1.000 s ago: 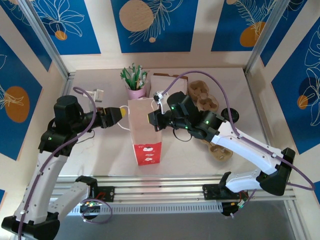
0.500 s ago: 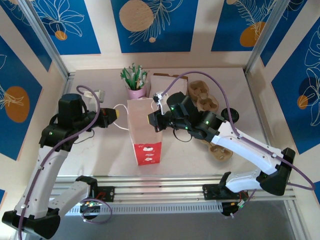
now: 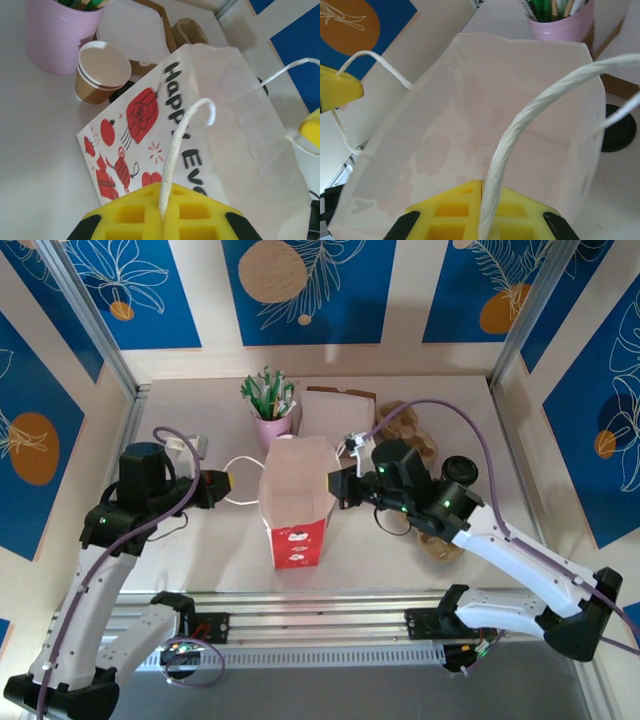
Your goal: Pack the takeout coffee
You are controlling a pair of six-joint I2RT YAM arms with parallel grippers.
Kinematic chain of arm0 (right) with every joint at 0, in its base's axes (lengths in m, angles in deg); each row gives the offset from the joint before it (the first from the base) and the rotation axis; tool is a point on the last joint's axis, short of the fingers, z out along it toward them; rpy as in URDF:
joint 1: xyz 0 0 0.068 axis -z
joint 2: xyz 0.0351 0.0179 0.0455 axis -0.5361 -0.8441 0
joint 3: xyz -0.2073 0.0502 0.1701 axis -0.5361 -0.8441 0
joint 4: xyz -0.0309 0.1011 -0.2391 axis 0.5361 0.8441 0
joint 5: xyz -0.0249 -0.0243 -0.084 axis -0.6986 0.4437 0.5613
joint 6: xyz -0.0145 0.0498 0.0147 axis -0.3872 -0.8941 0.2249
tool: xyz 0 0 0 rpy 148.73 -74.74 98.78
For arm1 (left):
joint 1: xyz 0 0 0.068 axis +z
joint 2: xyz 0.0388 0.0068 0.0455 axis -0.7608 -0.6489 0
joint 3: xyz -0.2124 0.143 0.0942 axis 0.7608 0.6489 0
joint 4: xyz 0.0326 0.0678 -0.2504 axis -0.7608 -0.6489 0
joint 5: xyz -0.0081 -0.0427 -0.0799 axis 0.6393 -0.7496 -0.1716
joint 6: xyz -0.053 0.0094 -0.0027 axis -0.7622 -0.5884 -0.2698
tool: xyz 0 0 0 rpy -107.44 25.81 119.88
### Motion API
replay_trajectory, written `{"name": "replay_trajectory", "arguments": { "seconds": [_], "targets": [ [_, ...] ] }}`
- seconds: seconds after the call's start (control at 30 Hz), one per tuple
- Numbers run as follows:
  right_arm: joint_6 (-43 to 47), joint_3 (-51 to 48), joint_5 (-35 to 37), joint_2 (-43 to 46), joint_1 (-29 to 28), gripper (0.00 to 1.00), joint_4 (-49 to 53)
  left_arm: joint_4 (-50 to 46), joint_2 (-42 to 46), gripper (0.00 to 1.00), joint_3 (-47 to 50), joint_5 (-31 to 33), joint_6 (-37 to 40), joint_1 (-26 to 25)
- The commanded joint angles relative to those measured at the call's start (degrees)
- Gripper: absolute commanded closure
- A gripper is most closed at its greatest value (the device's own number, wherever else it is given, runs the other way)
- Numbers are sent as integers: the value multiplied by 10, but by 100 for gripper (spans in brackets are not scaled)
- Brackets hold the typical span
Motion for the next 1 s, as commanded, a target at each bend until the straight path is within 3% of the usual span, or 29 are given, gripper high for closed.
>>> {"name": "replay_trajectory", "arguments": {
  "seconds": [0.0, 0.5, 0.97],
  "targets": [
    [-42, -36, -38, 31, 29, 100, -37, -6, 8, 100, 21, 1, -2, -4],
    [-141, -141, -220, 69, 127, 100, -164, 22, 17, 100, 61, -18, -25, -5],
    [-198, -216, -311, 60, 187, 100, -240, 32, 35, 100, 105, -24, -34, -4]
  ]
}}
